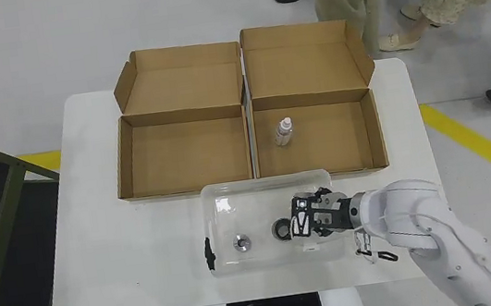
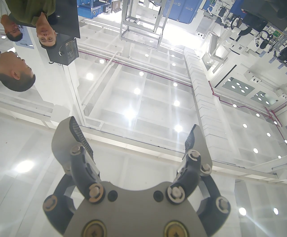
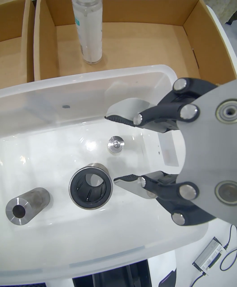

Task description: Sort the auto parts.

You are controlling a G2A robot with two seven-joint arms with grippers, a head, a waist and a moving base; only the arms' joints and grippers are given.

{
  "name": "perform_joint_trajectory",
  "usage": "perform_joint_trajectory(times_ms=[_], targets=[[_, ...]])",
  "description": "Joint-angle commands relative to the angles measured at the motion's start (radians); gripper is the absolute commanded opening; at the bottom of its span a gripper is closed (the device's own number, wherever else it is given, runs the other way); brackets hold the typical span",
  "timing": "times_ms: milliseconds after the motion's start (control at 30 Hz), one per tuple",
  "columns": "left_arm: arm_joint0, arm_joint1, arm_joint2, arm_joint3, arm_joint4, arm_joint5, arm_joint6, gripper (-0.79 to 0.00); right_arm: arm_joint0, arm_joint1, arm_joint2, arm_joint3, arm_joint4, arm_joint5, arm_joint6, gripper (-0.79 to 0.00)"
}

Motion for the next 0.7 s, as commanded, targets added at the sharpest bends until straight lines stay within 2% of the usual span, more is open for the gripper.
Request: perform_joint_trajectory(times_ms=[0,167,333,667], targets=[[0.0,0.0,0.0,0.0,0.0,0.0,0.0,0.0,0.015,-0.001,-0.012,0.002,0.016,0.009,0.019,-0.363],[0.0,0.0,0.0,0.0,0.0,0.0,0.0,0.0,0.053,-0.003,-0.044,0.025,0.046,0.031,0.069,-0.317],[0.0,0.0,0.0,0.0,0.0,0.0,0.0,0.0,0.089,-0.006,-0.076,0.046,0.055,0.051,0.095,-0.342],[0.0,0.0,0.0,0.0,0.0,0.0,0.0,0.0,0.152,-0.014,-0.142,0.108,0.052,0.09,0.129,-0.339]])
